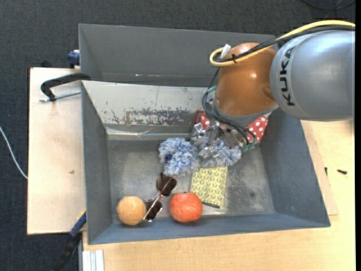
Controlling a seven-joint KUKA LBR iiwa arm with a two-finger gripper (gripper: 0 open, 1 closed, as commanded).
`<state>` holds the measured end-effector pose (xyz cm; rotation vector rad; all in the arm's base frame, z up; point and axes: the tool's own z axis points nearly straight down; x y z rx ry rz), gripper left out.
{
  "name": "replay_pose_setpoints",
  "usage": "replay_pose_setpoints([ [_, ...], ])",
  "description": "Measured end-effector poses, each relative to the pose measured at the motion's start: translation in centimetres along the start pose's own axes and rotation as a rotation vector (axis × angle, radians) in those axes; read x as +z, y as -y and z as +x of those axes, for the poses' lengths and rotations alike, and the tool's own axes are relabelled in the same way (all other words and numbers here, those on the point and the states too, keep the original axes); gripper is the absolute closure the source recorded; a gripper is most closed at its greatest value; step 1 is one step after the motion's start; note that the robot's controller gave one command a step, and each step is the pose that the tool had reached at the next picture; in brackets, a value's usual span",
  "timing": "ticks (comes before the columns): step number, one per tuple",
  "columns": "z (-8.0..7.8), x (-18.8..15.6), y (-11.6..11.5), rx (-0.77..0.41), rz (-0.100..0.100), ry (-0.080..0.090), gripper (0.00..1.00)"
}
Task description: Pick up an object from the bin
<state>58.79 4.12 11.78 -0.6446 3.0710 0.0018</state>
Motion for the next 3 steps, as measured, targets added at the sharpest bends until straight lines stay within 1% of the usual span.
replay_pose_setpoints([
  [1,0.0,-1.8,0.0,0.000,0.000,-0.001,1.00],
  [2,-0.1,-3.1,0.0,0.000,0.002,0.005,1.00],
  [3,-0.2,-3.9,0.0,0.000,0.002,0.006,1.00],
])
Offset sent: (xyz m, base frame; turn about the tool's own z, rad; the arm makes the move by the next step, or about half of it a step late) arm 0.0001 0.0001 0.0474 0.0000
